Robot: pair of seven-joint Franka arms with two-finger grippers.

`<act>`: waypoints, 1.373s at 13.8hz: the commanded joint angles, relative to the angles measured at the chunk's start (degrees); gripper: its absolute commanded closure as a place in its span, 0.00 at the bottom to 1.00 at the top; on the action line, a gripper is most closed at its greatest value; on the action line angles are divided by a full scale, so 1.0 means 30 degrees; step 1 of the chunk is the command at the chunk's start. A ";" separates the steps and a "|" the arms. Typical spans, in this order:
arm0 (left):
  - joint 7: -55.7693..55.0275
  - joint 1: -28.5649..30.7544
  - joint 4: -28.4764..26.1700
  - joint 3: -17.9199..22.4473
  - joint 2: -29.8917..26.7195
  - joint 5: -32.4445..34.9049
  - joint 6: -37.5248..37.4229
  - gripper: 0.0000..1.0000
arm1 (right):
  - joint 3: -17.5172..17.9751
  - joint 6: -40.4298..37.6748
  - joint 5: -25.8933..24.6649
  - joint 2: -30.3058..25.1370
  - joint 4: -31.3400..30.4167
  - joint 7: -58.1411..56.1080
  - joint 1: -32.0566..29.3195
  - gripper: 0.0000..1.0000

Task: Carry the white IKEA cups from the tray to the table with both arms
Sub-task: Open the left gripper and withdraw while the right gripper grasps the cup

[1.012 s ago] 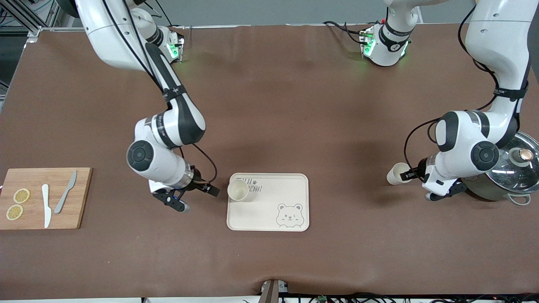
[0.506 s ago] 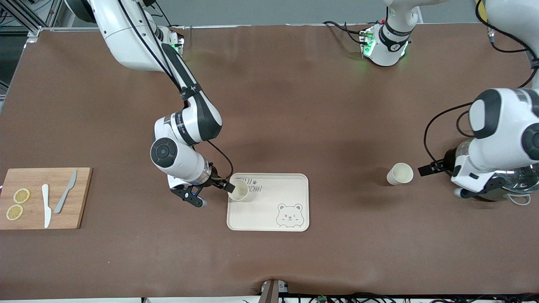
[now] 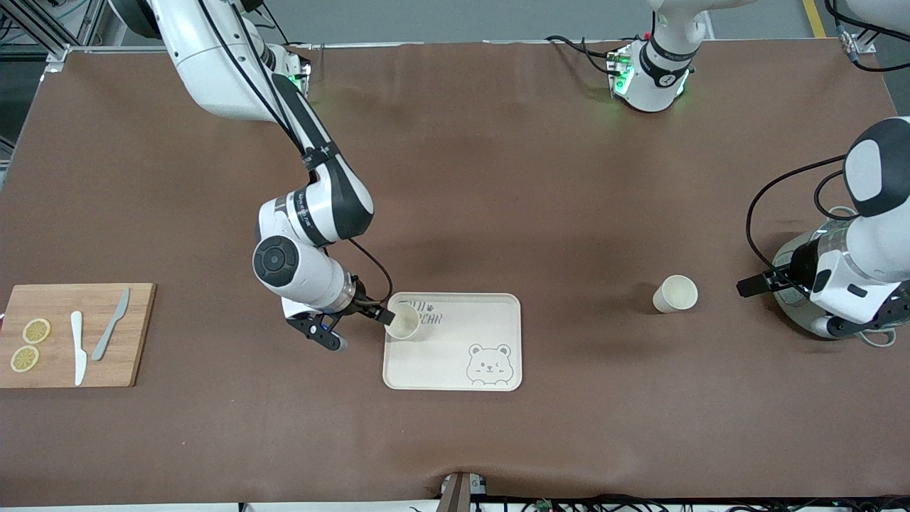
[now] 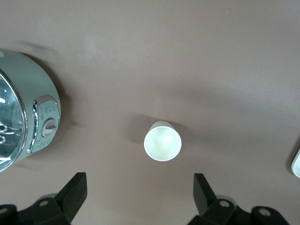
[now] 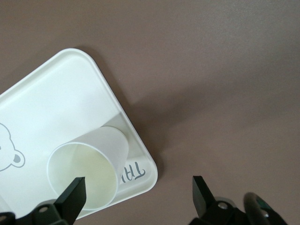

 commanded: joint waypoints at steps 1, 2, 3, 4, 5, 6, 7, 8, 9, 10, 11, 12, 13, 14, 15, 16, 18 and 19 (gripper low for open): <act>0.0313 0.0128 0.0678 -0.0259 -0.0452 -0.0009 -0.0478 0.00 | -0.0129 -0.1133 0.0212 -0.0119 0.0387 0.0377 0.0125 0.00; 0.0313 0.0098 0.0766 -0.0259 -0.0831 -0.0009 -0.0478 0.00 | -0.0101 -0.1690 0.0241 -0.0265 0.0534 0.0377 0.0125 0.00; 0.0313 0.0069 0.0767 -0.0259 -0.1095 -0.0009 -0.0507 0.00 | -0.0129 -0.2014 0.0241 -0.0324 0.0680 0.0377 0.0096 0.00; 0.0313 0.0069 0.0767 -0.0288 -0.1388 -0.0009 -0.0507 0.00 | -0.0130 -0.2017 0.0270 -0.0325 0.0682 0.0377 0.0096 0.00; 0.0313 0.0040 0.0767 -0.0288 -0.1594 -0.0009 -0.0507 0.00 | -0.0101 -0.2018 0.0387 -0.0325 0.0682 0.0377 0.0096 0.00; 0.0313 0.0040 0.0767 -0.0317 -0.1770 -0.0009 -0.0536 0.00 | -0.0100 -0.2018 0.0417 -0.0325 0.0711 0.0406 0.0125 0.00; 0.0342 0.0040 0.0738 -0.0260 -0.2207 -0.0009 -0.0623 0.00 | -0.0100 -0.2018 0.0446 -0.0325 0.0740 0.0407 0.0125 0.00; 0.0371 0.0040 0.0709 -0.0259 -0.2414 -0.0038 -0.0827 0.00 | -0.0100 -0.2047 0.0446 -0.0325 0.0711 0.0407 0.0125 0.00; 0.0604 0.0040 0.0738 -0.0259 -0.2619 -0.0009 -0.1264 0.00 | -0.0100 -0.2047 0.0446 -0.0325 0.0711 0.0407 0.0009 0.00; 0.0896 0.0069 0.0738 -0.0259 -0.2795 -0.0009 -0.1414 0.00 | -0.0100 -0.2047 0.0446 -0.0354 0.0711 0.0407 -0.0050 0.00; 0.1305 0.0098 0.0680 -0.0230 -0.3145 -0.0038 -0.1560 0.00 | -0.0100 -0.2076 0.0446 -0.0383 0.0740 0.0407 -0.0050 0.00; 0.1570 0.0098 0.0708 -0.0201 -0.3265 -0.0038 -0.1881 0.00 | -0.0100 -0.2076 0.0446 -0.0355 0.0799 0.0465 0.0008 0.00; 0.1631 0.0098 0.0709 -0.0229 -0.3324 -0.0038 -0.2116 0.00 | -0.0100 -0.2047 0.0475 -0.0354 0.0799 0.0523 -0.0050 0.00; 0.1660 0.0040 0.0680 -0.0230 -0.3470 -0.0009 -0.2147 0.00 | -0.0100 -0.2047 0.0476 -0.0354 0.0828 0.0669 -0.0050 0.00; 0.1661 0.0011 0.0621 -0.0230 -0.3587 -0.0009 -0.2177 0.00 | -0.0100 -0.1902 0.0447 -0.0296 0.0828 0.0873 0.0066 0.00; 0.1632 0.0010 0.0592 -0.0404 -0.3617 -0.0009 -0.2264 0.00 | -0.0100 -0.1813 0.0417 -0.0180 0.0828 0.1223 0.0125 0.00; 0.1631 0.0040 0.0592 -0.0698 -0.3647 0.0108 -0.2323 0.00 | -0.0100 -0.1754 0.0417 -0.0149 0.0828 0.1257 0.0067 0.00; 0.1631 0.0011 0.0592 -0.0727 -0.3647 0.0137 -0.2410 0.00 | -0.0100 -0.1754 0.0417 -0.0091 0.0828 0.1314 -0.0078 0.00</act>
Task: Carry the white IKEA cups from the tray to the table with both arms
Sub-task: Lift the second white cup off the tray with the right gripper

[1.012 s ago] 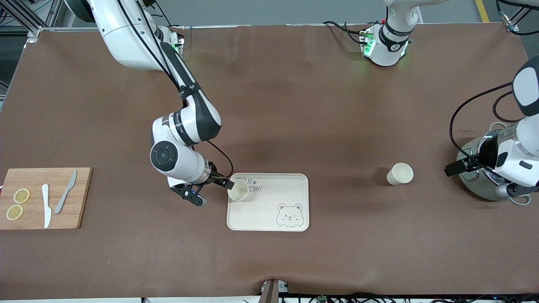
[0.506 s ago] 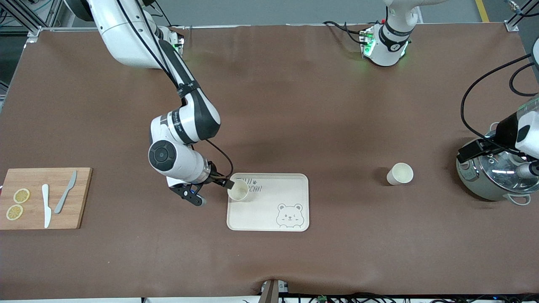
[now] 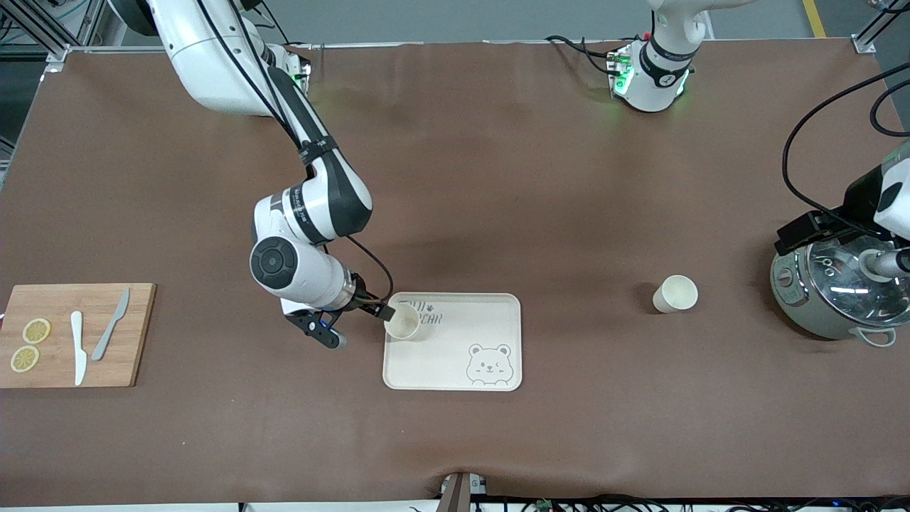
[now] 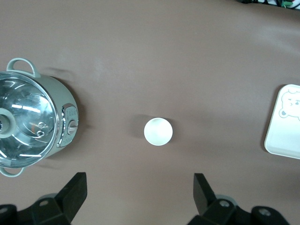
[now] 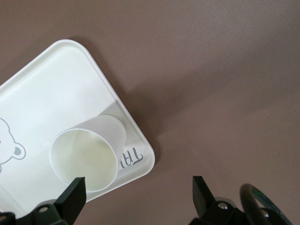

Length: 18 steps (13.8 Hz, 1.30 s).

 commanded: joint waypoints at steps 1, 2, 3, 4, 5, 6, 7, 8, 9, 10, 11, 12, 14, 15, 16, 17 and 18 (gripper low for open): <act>0.0252 0.0053 -0.0258 -0.0199 -0.0394 0.0138 -0.0245 0.00 | -0.0041 0.0137 0.0342 0.0109 0.0130 0.0309 -0.0145 0.00; 0.0281 0.0053 -0.0258 -0.0257 -0.0394 0.0138 -0.0274 0.00 | -0.0041 0.0429 0.0371 0.0167 0.0130 0.0251 -0.0203 0.00; 0.0253 0.0082 -0.0258 -0.0461 -0.0394 0.0196 -0.0274 0.00 | -0.0041 0.0896 0.0372 0.0226 0.0072 0.0366 -0.0059 0.00; 0.0281 0.0082 -0.0258 -0.0492 -0.0394 0.0255 -0.0274 0.00 | -0.0041 0.1538 0.0372 0.0430 0.0072 0.0367 0.0117 0.00; 0.0601 0.0082 -0.0258 -0.0492 -0.0394 0.0284 -0.0274 0.00 | -0.0012 0.2183 0.0401 0.0606 -0.0102 0.0396 0.0205 0.00; 0.1126 0.0111 -0.0229 -0.0463 -0.0394 0.0313 -0.0274 0.00 | -0.0012 0.2421 0.0401 0.0926 -0.0104 0.0425 0.0438 0.00; 0.1537 0.0170 -0.0228 -0.0405 -0.0394 0.0314 -0.0274 0.00 | -0.0041 0.2511 0.0372 0.1133 -0.0104 0.0513 0.0818 0.00; 0.1715 0.0199 -0.0199 -0.0346 -0.0423 0.0314 -0.0274 0.00 | -0.0041 0.2541 0.0372 0.1396 -0.0104 0.0485 0.0850 0.01; 0.1746 0.0199 -0.0199 -0.0288 -0.0481 0.0314 -0.0506 0.00 | -0.0012 0.2773 0.0314 0.1659 -0.0104 0.0484 0.0938 0.18; 0.1746 0.0199 -0.0170 -0.0287 -0.0598 0.0314 -0.0828 0.00 | -0.0012 0.3529 0.0342 0.1981 -0.0133 0.0484 0.1026 0.39; 0.1688 0.0170 -0.0170 -0.0287 -0.0686 0.0314 -0.0860 0.00 | -0.0012 0.4030 0.0342 0.2216 -0.0134 0.0339 0.1172 0.81; 0.1659 0.0170 -0.0112 -0.0316 -0.0687 0.0285 -0.0860 0.00 | -0.0012 0.4064 0.0458 0.2277 -0.0076 0.0483 0.1202 1.00; 0.1630 0.0170 -0.0140 -0.0346 -0.1036 0.0284 -0.0976 0.00 | 0.0017 0.3918 0.0547 0.2190 -0.0017 0.0396 0.0998 1.00; 0.1658 0.0170 -0.0170 -0.0317 -0.1183 0.0284 -0.0977 0.00 | 0.0018 0.3860 0.0576 0.2131 0.0071 0.0425 0.1026 1.00; 0.1746 0.0199 -0.0170 -0.0258 -0.1301 0.0313 -0.1006 0.00 | 0.0047 0.3801 0.0577 0.2044 0.0072 0.0542 0.1085 1.00; 0.1717 0.0199 -0.0199 -0.0258 -0.1563 0.0314 -0.1558 0.00 | 0.0047 0.3540 0.0664 0.1927 0.0101 0.0543 0.1027 1.00; 0.1688 0.0170 -0.0257 -0.0287 -0.1653 0.0285 -0.2288 0.00 | 0.0047 0.3131 0.0926 0.1665 0.0130 0.0543 0.1056 1.00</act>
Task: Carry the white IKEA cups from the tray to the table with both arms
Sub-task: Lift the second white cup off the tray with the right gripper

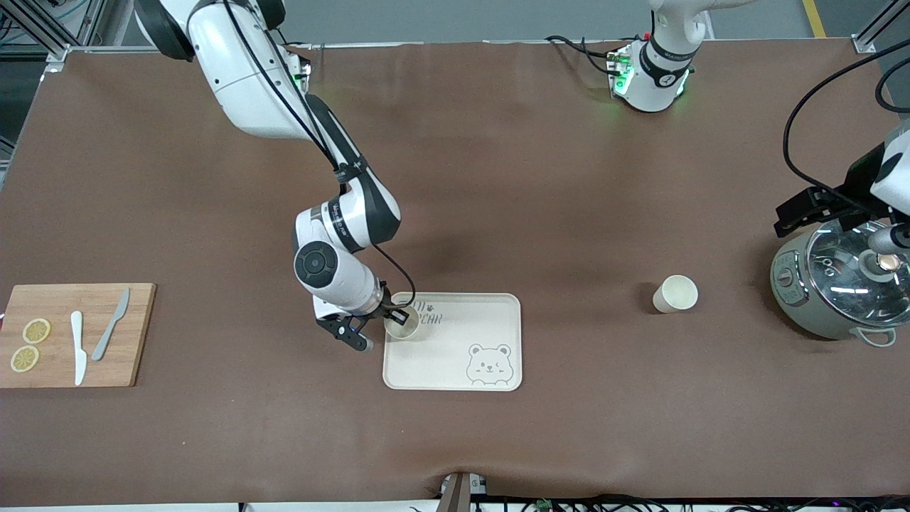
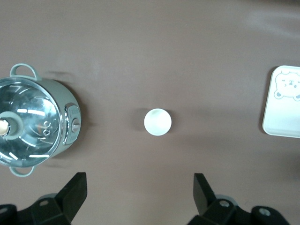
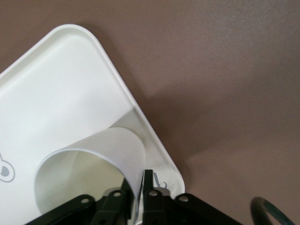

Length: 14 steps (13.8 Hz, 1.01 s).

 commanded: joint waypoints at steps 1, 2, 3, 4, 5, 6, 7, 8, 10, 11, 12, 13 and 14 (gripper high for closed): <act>0.0261 -0.0141 -0.0348 0.0039 -0.0941 0.0283 -0.1107 0.00 | 0.0022 -0.1159 0.0887 -0.0661 0.0285 0.0193 0.0075 1.00; 0.0174 -0.0665 -0.0668 0.0185 -0.1495 0.0283 -0.1137 0.00 | 0.0022 -0.1599 0.0976 -0.0720 0.0665 0.0280 0.0192 1.00; 0.0057 -0.1396 -0.1251 0.0679 -0.2081 0.0283 -0.1108 0.00 | 0.0022 -0.2125 0.0977 -0.0895 0.0988 0.0716 0.0310 1.00; 0.0114 -0.1925 -0.1779 0.1380 -0.2522 0.0167 -0.1079 0.00 | 0.0022 -0.2653 0.0919 -0.0925 0.1513 0.1214 0.0340 1.00; 0.0115 -0.2336 -0.2161 0.1648 -0.2932 0.0108 -0.1079 0.00 | 0.0022 -0.3528 0.0918 -0.0955 0.2185 0.1335 0.0340 1.00; 0.0086 -0.2660 -0.2629 0.1709 -0.3429 0.0252 -0.1079 0.00 | -0.0007 -0.4755 0.0831 -0.0984 0.2830 0.1307 0.0311 1.00; 0.0056 -0.2721 -0.2924 0.1913 -0.3695 0.0051 -0.1079 0.00 | -0.0094 -0.5956 0.0773 -0.0984 0.3446 0.1336 0.0311 1.00; 0.0085 -0.2837 -0.3014 0.2002 -0.3785 0.0049 -0.1079 0.00 | -0.0153 -0.6809 0.0714 -0.1071 0.3829 0.1278 0.0224 1.00; 0.0056 -0.3131 -0.3481 0.2178 -0.4369 0.0019 -0.1079 0.00 | -0.0153 -0.7198 0.0597 -0.2063 0.3717 0.1132 0.0106 1.00; 0.0056 -0.3219 -0.3600 0.2179 -0.4575 0.0019 -0.1108 0.00 | -0.0182 -0.7431 0.0480 -0.2329 0.3571 0.0899 0.0106 1.00; 0.0056 -0.3249 -0.3833 0.2179 -0.4635 -0.0010 -0.1108 0.00 | -0.0212 -0.7810 0.0073 -0.2680 0.3250 0.0577 0.0077 1.00; 0.0056 -0.3278 -0.4038 0.2179 -0.4867 -0.0039 -0.1079 0.00 | -0.0241 -0.7843 -0.0308 -0.3061 0.2870 -0.0093 -0.0156 1.00; 0.0056 -0.3307 -0.4243 0.2179 -0.4986 -0.0039 -0.1079 0.00 | -0.0241 -0.7872 -0.0341 -0.3412 0.2431 -0.0477 -0.0332 1.00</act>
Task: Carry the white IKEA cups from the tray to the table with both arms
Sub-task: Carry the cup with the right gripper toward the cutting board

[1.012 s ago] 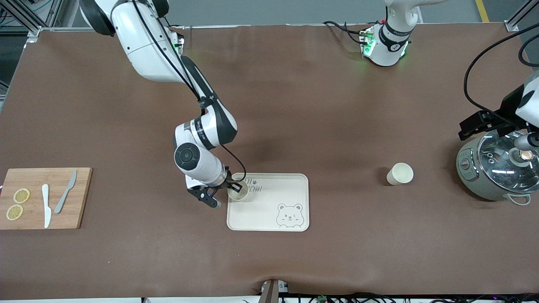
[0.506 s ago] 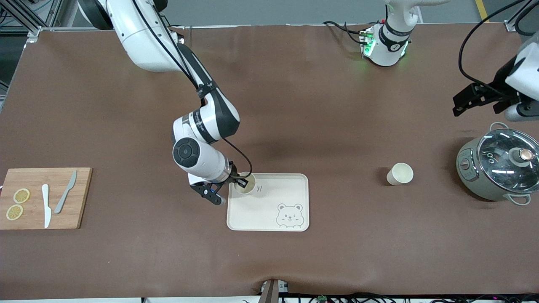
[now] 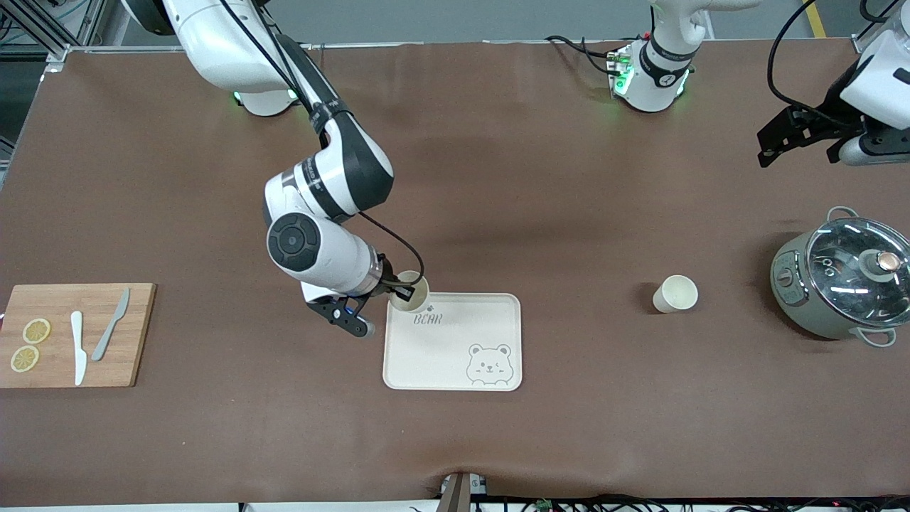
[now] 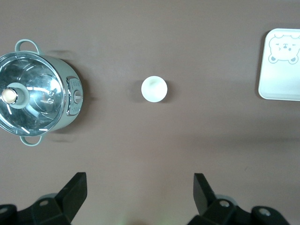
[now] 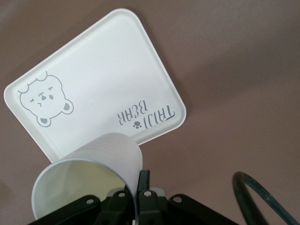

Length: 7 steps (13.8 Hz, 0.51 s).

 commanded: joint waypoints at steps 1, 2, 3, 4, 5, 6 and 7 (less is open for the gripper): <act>0.0060 -0.0309 -0.1037 0.0281 -0.0898 -0.0039 0.0086 0.00 | 0.0090 -0.0125 -0.0478 -0.1354 -0.1893 -0.0963 -0.0568 1.00; 0.0031 -0.0251 -0.1126 0.0252 -0.0870 -0.0068 0.0174 0.00 | 0.0061 0.0019 -0.0595 -0.1879 -0.3030 -0.1398 -0.0656 1.00; 0.0031 -0.0251 -0.1156 0.0252 -0.0869 -0.0097 0.0261 0.00 | 0.0032 0.0079 -0.0741 -0.2377 -0.4056 -0.2418 -0.1005 1.00; 0.0031 -0.0222 -0.1127 0.0194 -0.0840 -0.0097 0.0233 0.00 | 0.0032 0.0138 -0.0771 -0.2963 -0.5140 -0.3501 -0.1705 1.00; 0.0060 -0.0134 -0.1127 0.0194 -0.0811 -0.0213 0.0233 0.00 | 0.0032 0.0138 -0.0801 -0.3577 -0.5992 -0.4498 -0.2176 1.00; 0.0031 -0.0075 -0.1098 0.0194 -0.0724 -0.0273 0.0233 0.00 | 0.0032 0.0138 -0.0830 -0.4048 -0.6841 -0.5581 -0.2645 1.00; 0.0031 -0.0075 -0.1011 0.0194 -0.0578 -0.0331 0.0262 0.00 | 0.0003 0.0167 -0.0888 -0.4371 -0.7604 -0.6433 -0.3171 1.00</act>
